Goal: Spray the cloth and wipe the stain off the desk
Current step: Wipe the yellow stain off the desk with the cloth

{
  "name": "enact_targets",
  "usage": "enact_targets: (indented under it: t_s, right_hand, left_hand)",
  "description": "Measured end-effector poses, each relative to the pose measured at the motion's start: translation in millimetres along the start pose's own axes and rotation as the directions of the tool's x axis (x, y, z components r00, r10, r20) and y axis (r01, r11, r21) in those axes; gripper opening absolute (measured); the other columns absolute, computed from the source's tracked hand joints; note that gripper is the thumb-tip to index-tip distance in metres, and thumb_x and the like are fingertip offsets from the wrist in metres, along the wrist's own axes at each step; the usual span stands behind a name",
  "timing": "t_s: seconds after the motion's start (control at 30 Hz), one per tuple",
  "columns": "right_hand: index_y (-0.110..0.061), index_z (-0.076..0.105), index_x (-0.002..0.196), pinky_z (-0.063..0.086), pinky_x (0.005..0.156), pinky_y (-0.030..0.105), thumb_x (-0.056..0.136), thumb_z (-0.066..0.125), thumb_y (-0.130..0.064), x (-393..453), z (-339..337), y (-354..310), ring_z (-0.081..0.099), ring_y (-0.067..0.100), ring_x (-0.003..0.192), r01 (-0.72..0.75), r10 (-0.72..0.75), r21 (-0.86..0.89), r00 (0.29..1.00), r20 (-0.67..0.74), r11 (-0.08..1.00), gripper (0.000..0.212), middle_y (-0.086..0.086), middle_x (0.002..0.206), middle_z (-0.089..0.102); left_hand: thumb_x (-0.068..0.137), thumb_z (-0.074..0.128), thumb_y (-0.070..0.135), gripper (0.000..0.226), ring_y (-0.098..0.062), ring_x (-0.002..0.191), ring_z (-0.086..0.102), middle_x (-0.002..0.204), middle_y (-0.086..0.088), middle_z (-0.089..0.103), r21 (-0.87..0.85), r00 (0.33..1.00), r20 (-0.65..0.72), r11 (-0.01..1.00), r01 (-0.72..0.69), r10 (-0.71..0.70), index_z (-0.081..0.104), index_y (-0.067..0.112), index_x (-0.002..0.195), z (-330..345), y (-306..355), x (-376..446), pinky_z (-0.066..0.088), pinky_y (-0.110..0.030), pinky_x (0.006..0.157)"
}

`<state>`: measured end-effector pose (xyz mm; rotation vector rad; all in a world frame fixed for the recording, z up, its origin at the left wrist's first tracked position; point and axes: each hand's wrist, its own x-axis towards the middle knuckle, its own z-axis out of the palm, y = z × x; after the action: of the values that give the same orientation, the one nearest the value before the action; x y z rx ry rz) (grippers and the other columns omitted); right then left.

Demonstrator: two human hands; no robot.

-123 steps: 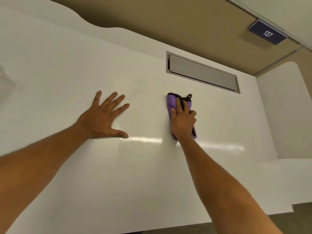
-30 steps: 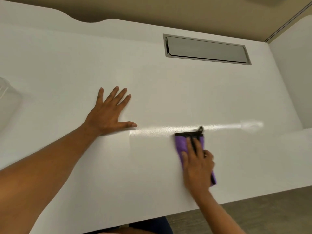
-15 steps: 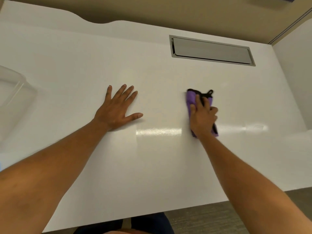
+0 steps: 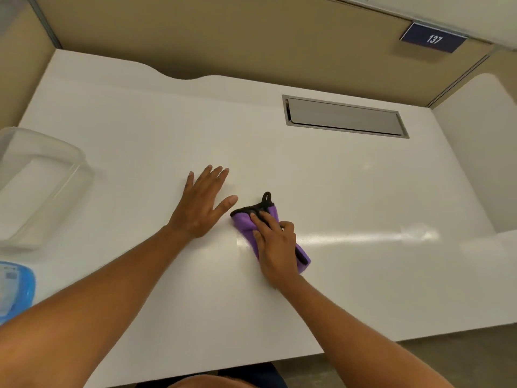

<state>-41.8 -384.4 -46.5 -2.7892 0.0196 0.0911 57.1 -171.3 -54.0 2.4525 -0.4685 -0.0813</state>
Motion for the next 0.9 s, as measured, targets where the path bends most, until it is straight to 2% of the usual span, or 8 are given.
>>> enact_targets:
  t_s: [0.17,0.3,0.37,0.43,0.53,0.7,0.8,0.9]
  right_hand:
    - [-0.027,0.07,0.134,0.058,0.096,0.051,0.113,0.049,-0.018,2,-15,-4,0.07,0.027,0.1,-0.174,0.231,0.628,0.973,-0.009,0.759,0.03,0.0,0.113,0.077]
    - [-0.039,0.075,0.119,0.063,0.097,0.044,0.106,0.057,-0.045,6,-42,-10,0.077,0.018,0.102,-0.473,0.381,0.867,0.839,0.388,0.159,0.023,-0.005,0.114,0.082]
    - [-0.02,0.075,0.126,0.066,0.077,0.039,0.105,0.06,-0.044,5,-53,-15,0.079,0.024,0.087,-0.534,0.264,0.814,0.771,0.58,-0.229,0.036,0.007,0.105,0.082]
    - [-0.012,0.077,0.122,0.065,0.067,0.034,0.104,0.061,-0.038,2,-66,-22,0.078,0.024,0.074,-0.576,0.11,0.708,0.738,0.665,-0.409,0.036,0.008,0.09,0.081]
    - [-0.008,0.083,0.116,0.066,0.084,0.038,0.107,0.05,-0.031,4,-80,-27,0.081,0.028,0.099,-0.579,-0.155,0.685,0.802,0.578,-0.442,0.041,0.01,0.108,0.083]
    - [-0.009,0.087,0.083,0.065,0.064,0.037,0.061,0.084,-0.032,13,-81,-15,0.077,0.028,0.069,-0.551,-0.019,0.726,0.802,0.597,-0.411,0.032,0.008,0.081,0.08]
    - [-0.012,0.085,0.082,0.063,0.065,0.036,0.069,0.081,-0.03,19,-84,-10,0.074,0.028,0.065,-0.547,0.02,0.712,0.787,0.617,-0.44,0.023,0.005,0.077,0.076]
    - [-0.013,0.086,0.08,0.064,0.062,0.036,0.093,0.07,-0.028,28,-83,-4,0.074,0.028,0.064,-0.564,0.06,0.724,0.771,0.634,-0.397,0.025,0.006,0.078,0.077]
  left_hand:
    - [0.106,0.04,0.061,0.061,-0.005,0.155,0.033,0.164,0.011,0.047,-0.339,0.986,0.01,0.927,0.16,-0.166,0.048,0.029,0.158,-18,15,-37,0.024,-0.027,0.126]
    - [0.103,0.051,0.058,0.049,-0.004,0.127,0.062,0.14,0.013,0.068,-0.54,0.961,0.048,0.802,0.256,-0.274,0.069,0.027,0.137,-23,40,-56,0.052,-0.033,0.11]
    - [0.099,0.05,0.064,0.054,-0.018,0.117,0.07,0.132,0.007,0.073,-0.63,0.916,0.164,0.676,0.383,-0.366,0.073,0.027,0.132,-26,57,-56,0.059,-0.039,0.1]
    - [0.107,0.044,0.059,0.052,-0.028,0.11,0.073,0.128,-0.001,0.075,-0.655,0.871,0.289,0.582,0.482,-0.397,0.072,0.025,0.134,-28,72,-50,0.062,-0.048,0.098]
    - [0.113,0.036,0.052,0.053,-0.03,0.112,0.073,0.13,-0.004,0.075,-0.753,0.837,0.374,0.395,0.526,-0.399,0.069,0.021,0.139,-34,92,-41,0.063,-0.047,0.095]
    - [0.111,0.047,0.047,0.041,-0.025,0.112,0.069,0.133,0.003,0.073,-0.814,0.786,0.5,0.114,0.57,-0.363,0.07,0.027,0.139,-36,105,-38,0.061,-0.041,0.085]
    - [0.11,0.043,0.054,0.05,-0.027,0.107,0.073,0.13,-0.001,0.073,-0.809,0.762,0.576,-0.073,0.583,-0.296,0.068,0.024,0.141,-33,113,-37,0.063,-0.044,0.08]
    - [0.111,0.039,0.056,0.053,-0.026,0.105,0.078,0.128,-0.001,0.075,-0.822,0.772,0.562,-0.097,0.561,-0.297,0.064,0.025,0.145,-31,114,-35,0.064,-0.045,0.077]
